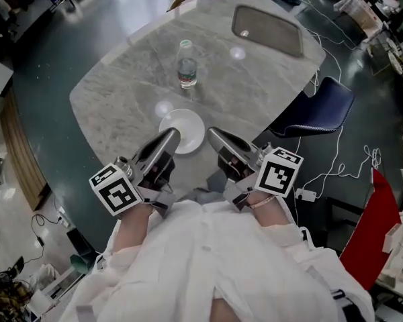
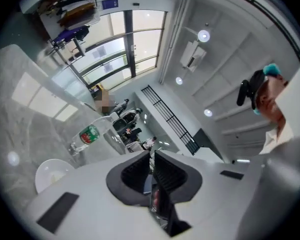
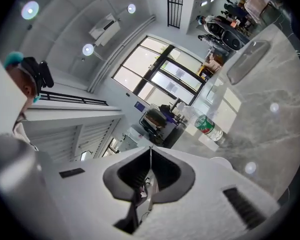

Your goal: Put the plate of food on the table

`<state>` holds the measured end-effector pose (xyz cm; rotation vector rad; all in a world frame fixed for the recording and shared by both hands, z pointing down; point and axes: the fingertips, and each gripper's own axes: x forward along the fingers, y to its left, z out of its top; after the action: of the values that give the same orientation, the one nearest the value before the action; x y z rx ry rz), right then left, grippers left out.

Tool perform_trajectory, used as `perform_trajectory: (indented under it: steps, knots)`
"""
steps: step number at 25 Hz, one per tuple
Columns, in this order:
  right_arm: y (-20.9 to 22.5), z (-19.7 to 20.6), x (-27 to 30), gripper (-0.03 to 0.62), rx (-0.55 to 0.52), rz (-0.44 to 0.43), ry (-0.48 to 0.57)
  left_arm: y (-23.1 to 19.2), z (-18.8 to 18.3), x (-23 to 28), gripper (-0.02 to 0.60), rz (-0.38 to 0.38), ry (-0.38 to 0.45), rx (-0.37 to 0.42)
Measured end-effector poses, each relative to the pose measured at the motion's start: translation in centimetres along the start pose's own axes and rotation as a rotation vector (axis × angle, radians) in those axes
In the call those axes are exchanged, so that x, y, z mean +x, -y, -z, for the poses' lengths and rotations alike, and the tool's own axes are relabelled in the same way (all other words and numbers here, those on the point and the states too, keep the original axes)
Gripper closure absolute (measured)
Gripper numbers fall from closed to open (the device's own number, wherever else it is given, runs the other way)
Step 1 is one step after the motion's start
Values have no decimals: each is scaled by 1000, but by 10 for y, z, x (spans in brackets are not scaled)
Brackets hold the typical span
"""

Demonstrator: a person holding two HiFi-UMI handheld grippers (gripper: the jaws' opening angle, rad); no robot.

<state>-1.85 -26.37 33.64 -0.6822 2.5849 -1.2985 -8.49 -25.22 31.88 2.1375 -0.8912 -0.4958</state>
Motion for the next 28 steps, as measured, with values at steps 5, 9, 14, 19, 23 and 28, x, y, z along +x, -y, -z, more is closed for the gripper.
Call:
perform_trajectory:
  steps: [5,9,14,19,23,28]
  knots:
    - [-6,-3,0,586,-29,-18,20,22,-7,5,550,50,22,51]
    - [-9,-12,-1,588,-48,-27,30,22,-2,2,558,0,31,52]
    - [-6,-2,2,591,-59,-4,-16,24,7,5,560,8,-2,35]
    - [-6,5,6,591,-57,-18,-45,16,14,9,561,-19,-27,1]
    - [-4,4,7,591,-52,-11,-38,13,19,7,563,-25,-39,-21]
    - [-5,11,9,591,-53,-10,-60,8,17,2,563,-32,-33,-35]
